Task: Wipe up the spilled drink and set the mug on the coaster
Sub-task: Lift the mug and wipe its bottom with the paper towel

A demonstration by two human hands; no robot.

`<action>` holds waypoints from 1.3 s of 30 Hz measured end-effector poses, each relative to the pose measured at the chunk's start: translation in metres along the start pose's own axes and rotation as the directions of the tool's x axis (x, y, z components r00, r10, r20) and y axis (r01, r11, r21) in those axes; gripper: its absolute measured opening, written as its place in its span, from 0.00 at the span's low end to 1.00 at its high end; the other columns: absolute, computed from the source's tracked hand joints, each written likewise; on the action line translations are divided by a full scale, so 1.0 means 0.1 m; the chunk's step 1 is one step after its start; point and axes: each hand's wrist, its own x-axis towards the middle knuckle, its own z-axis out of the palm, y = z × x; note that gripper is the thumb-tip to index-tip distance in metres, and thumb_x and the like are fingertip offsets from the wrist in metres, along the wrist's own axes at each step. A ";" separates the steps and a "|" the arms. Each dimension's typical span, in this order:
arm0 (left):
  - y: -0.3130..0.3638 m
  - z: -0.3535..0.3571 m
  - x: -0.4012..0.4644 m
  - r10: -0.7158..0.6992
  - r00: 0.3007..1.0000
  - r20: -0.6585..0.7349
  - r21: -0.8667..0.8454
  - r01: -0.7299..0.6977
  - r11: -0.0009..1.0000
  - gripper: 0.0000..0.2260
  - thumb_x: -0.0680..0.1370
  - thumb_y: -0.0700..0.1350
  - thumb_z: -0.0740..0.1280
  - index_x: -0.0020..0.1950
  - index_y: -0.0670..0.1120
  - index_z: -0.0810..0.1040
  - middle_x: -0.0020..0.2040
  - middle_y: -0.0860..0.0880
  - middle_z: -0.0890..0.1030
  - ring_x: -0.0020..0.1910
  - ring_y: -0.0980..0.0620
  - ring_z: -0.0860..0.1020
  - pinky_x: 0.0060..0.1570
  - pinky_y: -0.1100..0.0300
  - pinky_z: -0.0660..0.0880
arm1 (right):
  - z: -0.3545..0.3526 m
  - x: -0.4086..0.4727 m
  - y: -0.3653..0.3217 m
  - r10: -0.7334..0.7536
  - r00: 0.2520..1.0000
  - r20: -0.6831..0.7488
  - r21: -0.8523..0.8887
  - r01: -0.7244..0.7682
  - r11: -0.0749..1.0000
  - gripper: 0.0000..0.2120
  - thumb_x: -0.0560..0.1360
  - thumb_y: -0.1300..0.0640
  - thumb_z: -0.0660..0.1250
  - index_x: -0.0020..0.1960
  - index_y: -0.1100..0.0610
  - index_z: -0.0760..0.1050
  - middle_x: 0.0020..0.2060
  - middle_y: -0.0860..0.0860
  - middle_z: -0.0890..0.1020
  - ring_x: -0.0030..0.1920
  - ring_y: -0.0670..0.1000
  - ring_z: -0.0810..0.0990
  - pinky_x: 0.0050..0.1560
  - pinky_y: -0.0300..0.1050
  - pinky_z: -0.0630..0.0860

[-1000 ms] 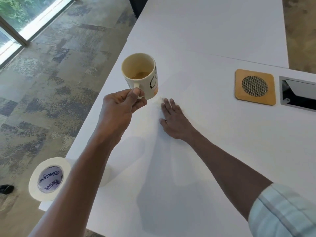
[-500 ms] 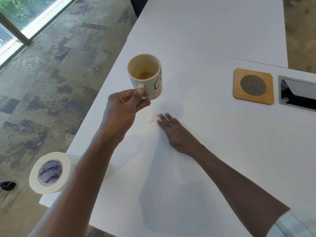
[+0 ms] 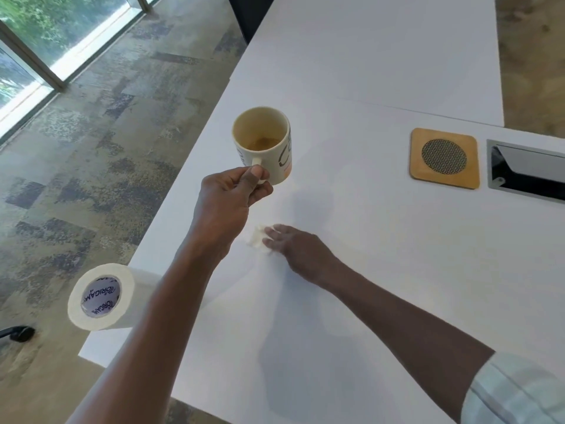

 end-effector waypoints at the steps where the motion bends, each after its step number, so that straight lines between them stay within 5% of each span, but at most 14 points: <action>1: 0.01 0.01 -0.02 -0.001 1.000 0.004 0.010 0.001 1.000 0.11 0.81 0.46 0.68 0.42 0.47 0.87 0.46 0.45 0.88 0.51 0.47 0.87 0.62 0.48 0.79 | 0.01 -0.11 0.01 -0.010 1.000 -0.008 -0.041 0.009 0.999 0.21 0.79 0.66 0.54 0.69 0.54 0.71 0.75 0.49 0.67 0.73 0.52 0.66 0.54 0.54 0.80; 4: 0.03 0.04 -0.10 0.002 1.000 0.018 0.022 -0.002 1.000 0.11 0.81 0.46 0.68 0.43 0.47 0.87 0.47 0.46 0.88 0.51 0.48 0.87 0.63 0.47 0.79 | -0.01 -0.39 0.10 0.064 0.996 -0.059 -0.075 -0.069 0.995 0.17 0.78 0.63 0.58 0.64 0.54 0.76 0.66 0.52 0.77 0.64 0.54 0.75 0.51 0.49 0.79; 6: 0.05 0.06 -0.16 0.003 1.000 0.024 0.029 -0.004 1.000 0.11 0.81 0.46 0.68 0.42 0.48 0.87 0.46 0.47 0.88 0.51 0.48 0.87 0.64 0.46 0.78 | -0.14 -0.48 0.17 0.334 0.918 -0.215 0.188 -0.297 0.936 0.16 0.77 0.63 0.60 0.59 0.54 0.81 0.54 0.53 0.84 0.54 0.54 0.82 0.50 0.43 0.77; 8: 0.07 0.08 -0.22 -0.002 1.000 0.031 0.033 0.001 0.999 0.12 0.82 0.46 0.68 0.41 0.49 0.87 0.46 0.47 0.88 0.51 0.48 0.87 0.64 0.45 0.77 | -0.32 -0.53 0.28 0.688 0.685 -0.239 0.618 -0.439 0.652 0.14 0.74 0.65 0.65 0.56 0.57 0.83 0.49 0.54 0.86 0.51 0.54 0.84 0.54 0.45 0.77; 10: 0.10 0.11 -0.27 -0.010 0.999 0.039 0.035 0.009 0.999 0.12 0.82 0.46 0.67 0.41 0.49 0.88 0.46 0.47 0.88 0.52 0.48 0.86 0.65 0.45 0.76 | -0.50 -0.56 0.30 0.849 0.529 0.006 0.956 -0.251 0.149 0.14 0.74 0.68 0.66 0.58 0.60 0.80 0.50 0.54 0.86 0.51 0.53 0.84 0.56 0.50 0.78; 11: 0.11 0.13 -0.30 -0.013 0.999 0.043 0.037 0.011 0.999 0.12 0.82 0.46 0.67 0.42 0.49 0.88 0.46 0.48 0.88 0.52 0.48 0.86 0.66 0.45 0.76 | -0.57 -0.56 0.28 0.837 0.538 0.099 0.994 -0.086 -0.062 0.15 0.75 0.69 0.64 0.59 0.60 0.79 0.50 0.54 0.85 0.50 0.52 0.84 0.54 0.49 0.79; 13: 0.13 0.17 -0.36 -0.014 0.998 0.055 0.041 0.012 0.999 0.13 0.82 0.46 0.67 0.41 0.50 0.88 0.46 0.47 0.88 0.52 0.48 0.86 0.66 0.45 0.76 | -0.70 -0.54 0.15 0.784 0.610 0.118 0.954 0.148 -0.259 0.16 0.76 0.71 0.62 0.59 0.58 0.78 0.50 0.54 0.86 0.48 0.50 0.84 0.50 0.45 0.80; 16: 0.16 0.23 -0.45 -0.004 0.997 0.076 0.051 0.000 0.999 0.13 0.82 0.46 0.66 0.41 0.50 0.87 0.45 0.48 0.88 0.51 0.48 0.87 0.65 0.45 0.76 | -0.83 -0.47 -0.07 0.711 0.701 0.059 0.898 0.274 -0.345 0.19 0.76 0.72 0.61 0.64 0.59 0.76 0.57 0.56 0.84 0.54 0.52 0.83 0.58 0.48 0.78; 21: 0.24 0.30 -0.59 0.013 0.989 0.146 0.092 -0.027 0.995 0.13 0.82 0.49 0.66 0.42 0.51 0.87 0.49 0.46 0.88 0.54 0.48 0.86 0.65 0.45 0.76 | -0.88 -0.39 -0.30 0.682 0.730 0.032 0.810 0.381 -0.446 0.21 0.76 0.74 0.60 0.68 0.65 0.72 0.65 0.60 0.78 0.65 0.57 0.77 0.67 0.51 0.73; 26: 0.32 0.34 -0.71 0.012 0.980 0.201 0.135 -0.040 0.990 0.12 0.83 0.49 0.65 0.46 0.48 0.87 0.50 0.46 0.88 0.54 0.48 0.86 0.65 0.44 0.75 | -0.92 -0.32 -0.46 0.644 0.763 0.045 0.674 0.453 -0.584 0.18 0.74 0.77 0.61 0.59 0.64 0.78 0.56 0.60 0.82 0.55 0.55 0.82 0.54 0.43 0.81; 30: 0.40 0.35 -0.77 0.022 0.977 0.210 0.118 -0.047 0.992 0.13 0.83 0.48 0.65 0.44 0.49 0.87 0.49 0.44 0.88 0.54 0.47 0.86 0.65 0.45 0.76 | -0.98 -0.25 -0.53 0.611 0.791 0.022 0.623 0.467 -0.627 0.17 0.74 0.77 0.60 0.55 0.62 0.79 0.52 0.58 0.84 0.53 0.54 0.82 0.60 0.45 0.76; 39: 0.49 0.20 -0.78 0.033 0.970 0.241 0.021 -0.039 0.999 0.11 0.74 0.52 0.69 0.42 0.46 0.87 0.50 0.39 0.87 0.55 0.43 0.85 0.63 0.49 0.79 | -0.94 -0.29 -0.60 0.402 0.915 0.014 0.629 0.305 -0.715 0.15 0.76 0.73 0.61 0.55 0.61 0.83 0.55 0.58 0.84 0.56 0.54 0.83 0.52 0.42 0.80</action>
